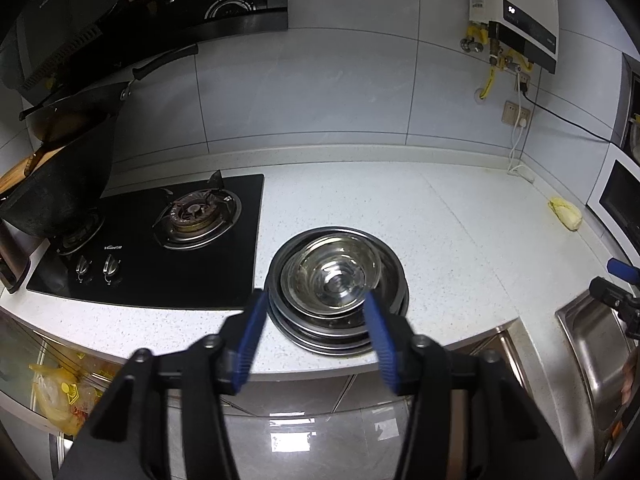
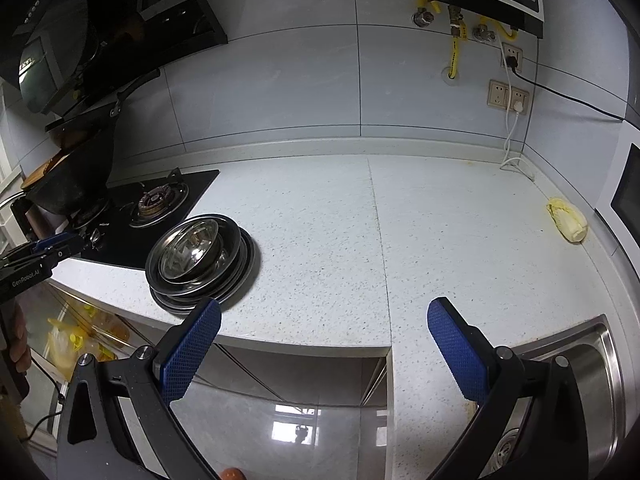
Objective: Organize plates and bowls
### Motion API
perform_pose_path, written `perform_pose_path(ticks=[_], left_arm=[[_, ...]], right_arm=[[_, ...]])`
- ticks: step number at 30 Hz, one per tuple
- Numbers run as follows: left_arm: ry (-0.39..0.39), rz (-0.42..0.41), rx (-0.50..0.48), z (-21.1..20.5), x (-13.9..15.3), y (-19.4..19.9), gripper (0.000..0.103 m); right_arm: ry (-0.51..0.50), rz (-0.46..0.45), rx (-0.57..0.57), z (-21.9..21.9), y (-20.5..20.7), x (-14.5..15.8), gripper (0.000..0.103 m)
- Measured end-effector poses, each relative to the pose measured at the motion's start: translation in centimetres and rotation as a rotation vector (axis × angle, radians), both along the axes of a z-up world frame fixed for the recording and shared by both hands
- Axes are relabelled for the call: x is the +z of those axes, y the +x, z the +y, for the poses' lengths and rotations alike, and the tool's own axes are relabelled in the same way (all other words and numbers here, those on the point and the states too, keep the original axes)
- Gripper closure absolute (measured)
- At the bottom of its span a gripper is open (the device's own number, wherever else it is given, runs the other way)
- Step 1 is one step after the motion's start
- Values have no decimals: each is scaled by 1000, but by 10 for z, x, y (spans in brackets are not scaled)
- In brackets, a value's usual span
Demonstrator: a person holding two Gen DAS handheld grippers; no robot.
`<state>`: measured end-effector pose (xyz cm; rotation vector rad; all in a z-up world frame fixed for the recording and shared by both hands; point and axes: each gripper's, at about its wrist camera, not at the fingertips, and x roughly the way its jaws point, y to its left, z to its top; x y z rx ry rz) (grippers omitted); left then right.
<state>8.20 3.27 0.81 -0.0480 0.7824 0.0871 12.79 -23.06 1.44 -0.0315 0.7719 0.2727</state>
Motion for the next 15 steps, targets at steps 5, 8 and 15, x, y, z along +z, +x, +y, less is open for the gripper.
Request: perform_pose_path(ticks=[5,8,15], left_arm=[[-3,15,-2,1,-3,-1,34],[-7,17,1,3,-5,-1,33],[-6,17,0,2,-5,-1,33]], right_arm=[[4,-1,7,0,-1,0,1],[-5,-8,11,2,-2,0,1],[0,-14,16,2,0,1,1]])
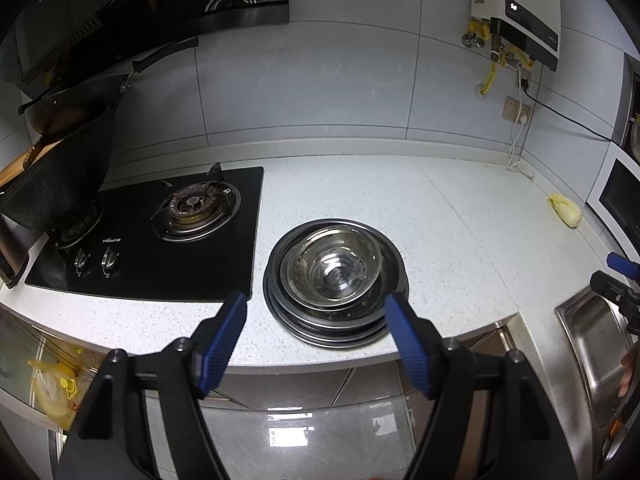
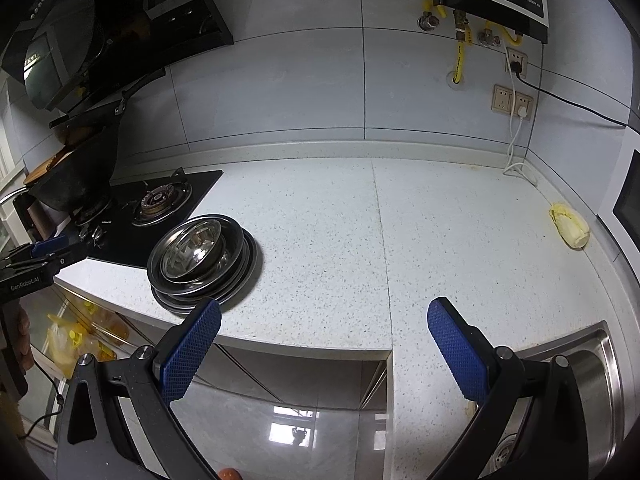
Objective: Organize plates and bowls
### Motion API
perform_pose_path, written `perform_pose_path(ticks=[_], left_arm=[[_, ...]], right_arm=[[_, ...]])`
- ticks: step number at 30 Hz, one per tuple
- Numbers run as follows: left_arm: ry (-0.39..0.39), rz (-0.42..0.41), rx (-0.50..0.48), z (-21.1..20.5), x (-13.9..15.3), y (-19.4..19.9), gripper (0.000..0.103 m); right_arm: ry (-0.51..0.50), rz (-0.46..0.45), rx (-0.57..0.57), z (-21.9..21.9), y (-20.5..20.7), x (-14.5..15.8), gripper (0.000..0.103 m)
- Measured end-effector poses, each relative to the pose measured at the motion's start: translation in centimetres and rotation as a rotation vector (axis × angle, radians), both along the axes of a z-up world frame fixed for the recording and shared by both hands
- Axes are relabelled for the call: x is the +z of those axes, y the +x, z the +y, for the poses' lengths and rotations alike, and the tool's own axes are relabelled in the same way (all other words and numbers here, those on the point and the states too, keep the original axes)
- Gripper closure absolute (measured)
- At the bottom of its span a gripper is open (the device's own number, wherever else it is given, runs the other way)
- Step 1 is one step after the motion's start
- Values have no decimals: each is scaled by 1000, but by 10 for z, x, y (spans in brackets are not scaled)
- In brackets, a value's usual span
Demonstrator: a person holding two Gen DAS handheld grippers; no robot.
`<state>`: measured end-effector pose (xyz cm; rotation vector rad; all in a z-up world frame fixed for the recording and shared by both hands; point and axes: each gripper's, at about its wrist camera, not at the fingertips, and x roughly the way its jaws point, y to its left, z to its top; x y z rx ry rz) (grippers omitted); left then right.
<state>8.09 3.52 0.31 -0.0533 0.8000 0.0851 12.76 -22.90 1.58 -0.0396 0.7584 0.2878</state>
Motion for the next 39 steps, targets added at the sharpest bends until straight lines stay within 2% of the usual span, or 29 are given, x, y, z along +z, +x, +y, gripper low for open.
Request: perform_pose_path(ticks=[30,39], left_arm=[[-36,-8,4,5,1,0,33],[-12,-8,17,9,3,0,33]], right_arm=[[-17,7,-2,-1,8,-4,1],[-48,23,25,2,11,-8,1]])
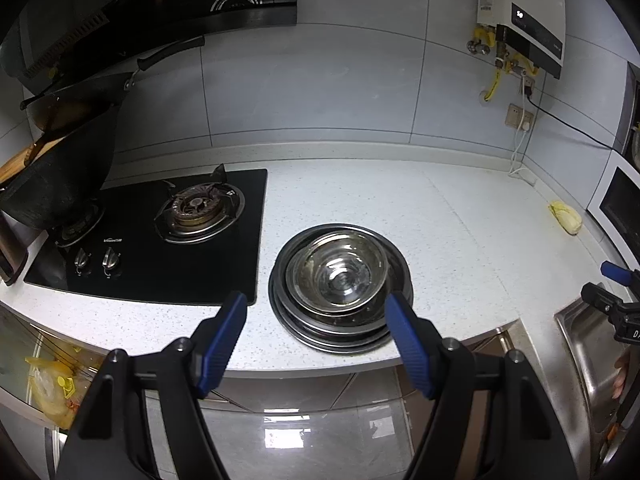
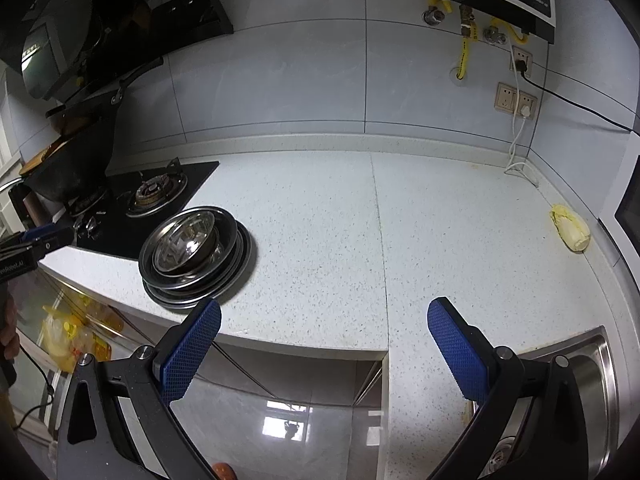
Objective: Organize plates and bowls
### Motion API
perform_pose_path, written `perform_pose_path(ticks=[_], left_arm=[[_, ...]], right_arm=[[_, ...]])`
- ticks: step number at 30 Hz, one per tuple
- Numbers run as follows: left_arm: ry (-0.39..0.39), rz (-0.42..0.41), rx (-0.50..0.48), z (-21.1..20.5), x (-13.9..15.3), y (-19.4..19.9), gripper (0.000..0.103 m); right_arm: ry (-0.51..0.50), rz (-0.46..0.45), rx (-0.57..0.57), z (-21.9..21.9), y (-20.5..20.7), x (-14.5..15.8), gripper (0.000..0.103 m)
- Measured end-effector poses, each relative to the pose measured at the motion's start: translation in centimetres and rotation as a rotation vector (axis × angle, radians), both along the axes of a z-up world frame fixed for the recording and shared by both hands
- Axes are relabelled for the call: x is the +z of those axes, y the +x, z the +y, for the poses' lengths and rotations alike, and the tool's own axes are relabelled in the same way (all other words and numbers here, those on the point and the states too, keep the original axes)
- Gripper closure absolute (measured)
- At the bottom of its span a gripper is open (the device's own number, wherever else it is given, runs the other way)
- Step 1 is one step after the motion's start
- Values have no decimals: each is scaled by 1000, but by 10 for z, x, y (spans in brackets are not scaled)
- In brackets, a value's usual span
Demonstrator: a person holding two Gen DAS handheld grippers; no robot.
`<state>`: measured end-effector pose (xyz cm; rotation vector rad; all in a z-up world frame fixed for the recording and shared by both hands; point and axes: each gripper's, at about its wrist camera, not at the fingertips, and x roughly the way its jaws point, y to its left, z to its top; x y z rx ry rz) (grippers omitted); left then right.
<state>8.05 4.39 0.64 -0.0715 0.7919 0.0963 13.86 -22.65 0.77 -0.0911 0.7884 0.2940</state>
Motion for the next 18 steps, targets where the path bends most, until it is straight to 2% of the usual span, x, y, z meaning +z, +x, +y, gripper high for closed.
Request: perform_pose_path(ticks=[18], left_arm=[[37,-15,58,15,7,-8,33]], right_arm=[[-58,3,121,26,6,-5,1]])
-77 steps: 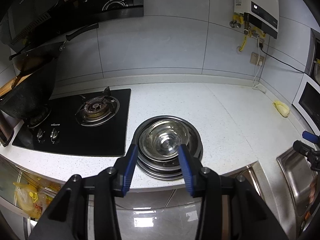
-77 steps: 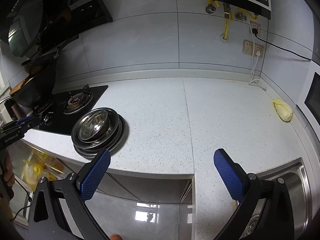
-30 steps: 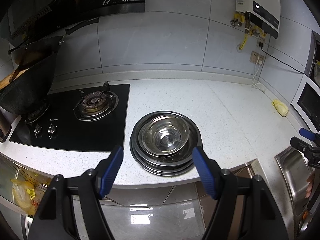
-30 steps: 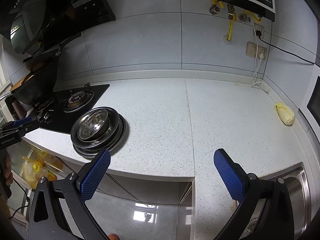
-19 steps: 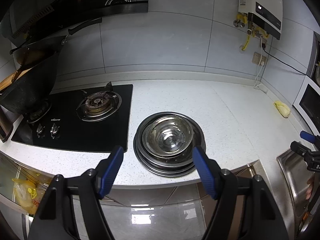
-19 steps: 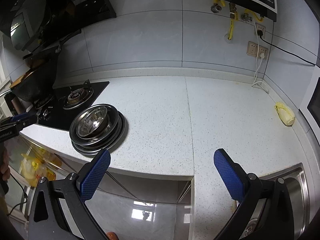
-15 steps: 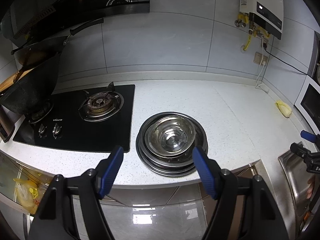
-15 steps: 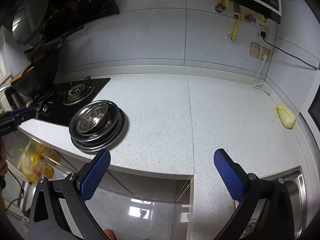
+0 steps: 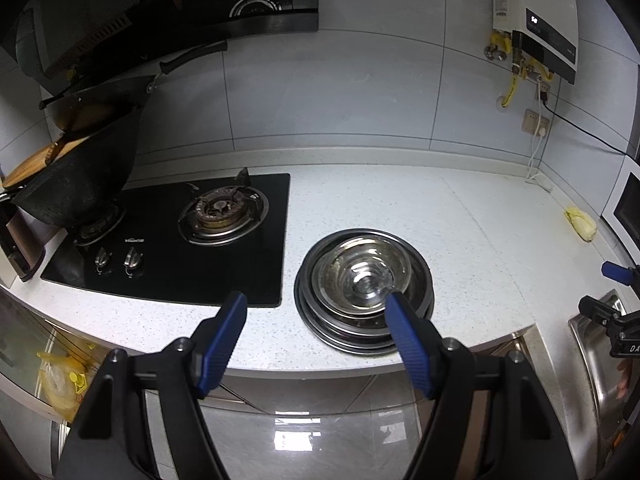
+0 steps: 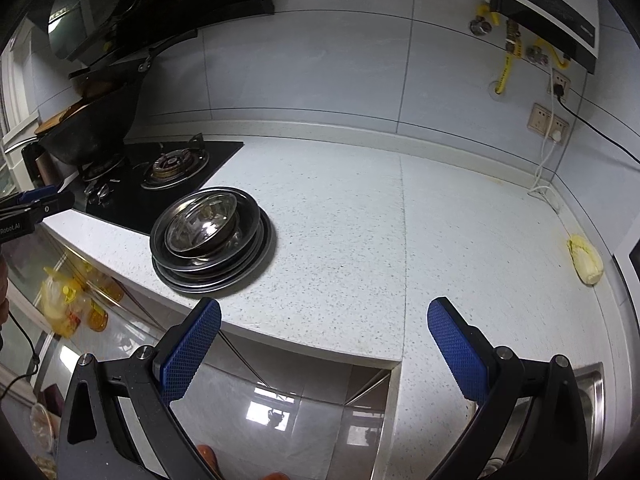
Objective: Organize plates and bowls
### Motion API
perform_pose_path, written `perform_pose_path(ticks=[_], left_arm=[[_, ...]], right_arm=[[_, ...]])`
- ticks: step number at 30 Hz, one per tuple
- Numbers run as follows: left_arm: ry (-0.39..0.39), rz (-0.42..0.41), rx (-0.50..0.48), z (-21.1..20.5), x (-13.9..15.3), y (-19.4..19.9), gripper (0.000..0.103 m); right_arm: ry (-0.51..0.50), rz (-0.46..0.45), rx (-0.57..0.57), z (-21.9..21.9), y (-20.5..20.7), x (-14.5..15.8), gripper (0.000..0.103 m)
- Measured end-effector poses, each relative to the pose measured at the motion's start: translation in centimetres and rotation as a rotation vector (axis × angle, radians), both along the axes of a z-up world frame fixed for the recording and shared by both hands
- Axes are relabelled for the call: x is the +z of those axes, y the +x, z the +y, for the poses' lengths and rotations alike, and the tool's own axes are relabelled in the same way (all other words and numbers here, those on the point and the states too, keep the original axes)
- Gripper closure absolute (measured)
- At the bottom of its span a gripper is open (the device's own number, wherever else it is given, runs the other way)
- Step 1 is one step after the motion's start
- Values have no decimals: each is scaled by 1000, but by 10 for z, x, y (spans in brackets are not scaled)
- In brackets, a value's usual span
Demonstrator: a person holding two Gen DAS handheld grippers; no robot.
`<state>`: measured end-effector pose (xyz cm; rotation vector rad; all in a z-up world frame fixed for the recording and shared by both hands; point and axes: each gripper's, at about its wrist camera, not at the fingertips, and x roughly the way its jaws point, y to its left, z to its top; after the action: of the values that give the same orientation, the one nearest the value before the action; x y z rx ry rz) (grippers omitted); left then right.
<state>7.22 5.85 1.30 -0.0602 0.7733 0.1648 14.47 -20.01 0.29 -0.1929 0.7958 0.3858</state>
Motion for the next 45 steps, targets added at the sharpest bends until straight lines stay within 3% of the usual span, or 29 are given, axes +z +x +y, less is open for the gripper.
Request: perform_pose_path(ticks=[7,26,45], left_arm=[[-3,4,2,1,1,0,33],[-23,-19,-117,-35,6,21,33],[-23,-34,-116,-37,10,16,33]], right_arm=[[8,-7,14,1,1,2,1],[39,-21,-162,-56,-14,19,1],[64,-37,-221,-66,-28,24,1]])
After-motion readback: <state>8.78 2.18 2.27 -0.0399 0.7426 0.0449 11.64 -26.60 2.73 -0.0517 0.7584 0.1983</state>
